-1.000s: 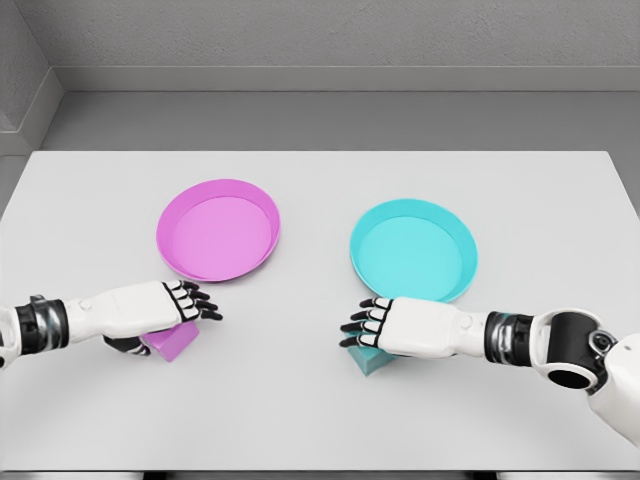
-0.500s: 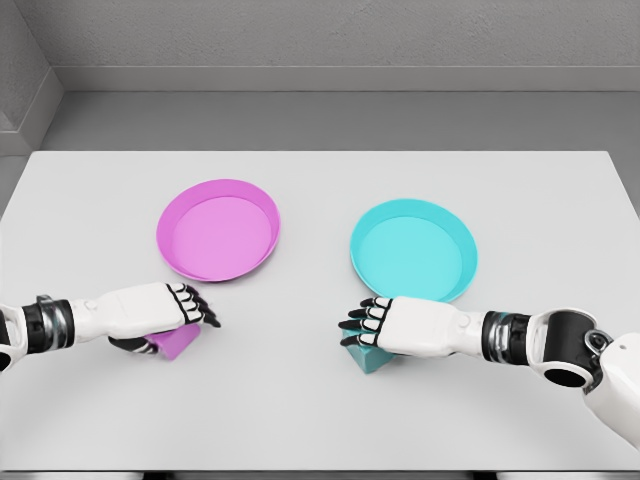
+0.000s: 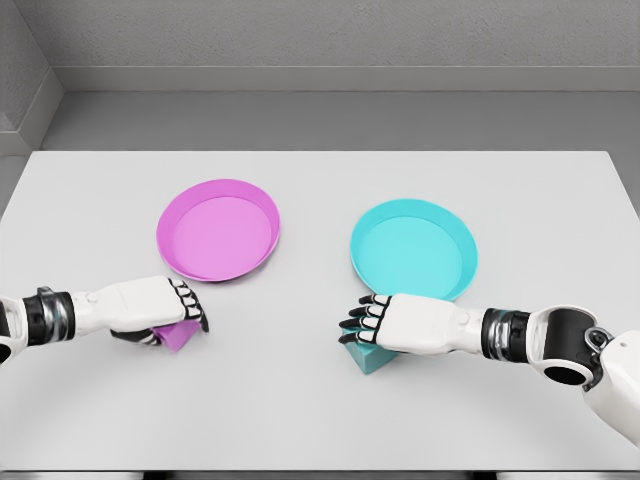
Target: Place the blocks in the corresponding plates according to their colors
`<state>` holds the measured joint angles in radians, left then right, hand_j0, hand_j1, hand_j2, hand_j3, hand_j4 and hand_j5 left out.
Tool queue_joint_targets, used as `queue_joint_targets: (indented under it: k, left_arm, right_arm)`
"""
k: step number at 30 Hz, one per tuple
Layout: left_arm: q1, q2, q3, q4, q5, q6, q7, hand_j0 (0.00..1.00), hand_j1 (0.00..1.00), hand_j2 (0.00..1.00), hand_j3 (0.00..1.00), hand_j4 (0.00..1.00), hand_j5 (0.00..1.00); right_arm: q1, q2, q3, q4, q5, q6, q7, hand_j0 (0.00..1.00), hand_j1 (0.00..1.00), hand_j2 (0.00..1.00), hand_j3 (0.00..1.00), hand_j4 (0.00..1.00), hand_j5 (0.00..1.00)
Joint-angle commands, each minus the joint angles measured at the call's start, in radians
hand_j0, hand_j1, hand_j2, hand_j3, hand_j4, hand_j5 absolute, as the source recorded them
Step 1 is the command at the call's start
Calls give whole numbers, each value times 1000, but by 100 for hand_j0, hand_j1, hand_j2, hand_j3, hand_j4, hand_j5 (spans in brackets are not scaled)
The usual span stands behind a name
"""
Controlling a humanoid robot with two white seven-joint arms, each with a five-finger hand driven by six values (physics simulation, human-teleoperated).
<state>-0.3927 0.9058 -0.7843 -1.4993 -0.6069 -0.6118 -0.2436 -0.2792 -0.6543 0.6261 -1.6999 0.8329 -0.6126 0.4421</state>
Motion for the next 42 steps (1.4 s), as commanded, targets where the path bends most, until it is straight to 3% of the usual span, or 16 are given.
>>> queue_joint_targets:
  k: [1, 30, 35, 42]
  left_arm:
    - [-2, 1, 0, -13, 7, 1, 0, 65, 65, 65, 65, 65, 65]
    - [-140, -67, -3, 25, -5, 1, -2, 65, 65, 65, 65, 65, 65]
    - [-164, -99, -9, 54, -7, 1, -17, 65, 65, 65, 65, 65, 65]
    - [-201, -145, -12, 77, -7, 1, -54, 65, 65, 65, 65, 65, 65]
  right_arm:
    - [0, 1, 0, -1, -9, 2, 0, 100, 100, 100, 100, 100, 100]
    - [-2, 13, 50, -1, 12, 2, 29, 100, 100, 100, 100, 100, 100]
    - [-2, 13, 50, -1, 15, 2, 37, 87, 87, 87, 87, 87, 87]
    - [-3, 13, 49, -1, 9, 2, 44, 79, 79, 79, 79, 79, 79]
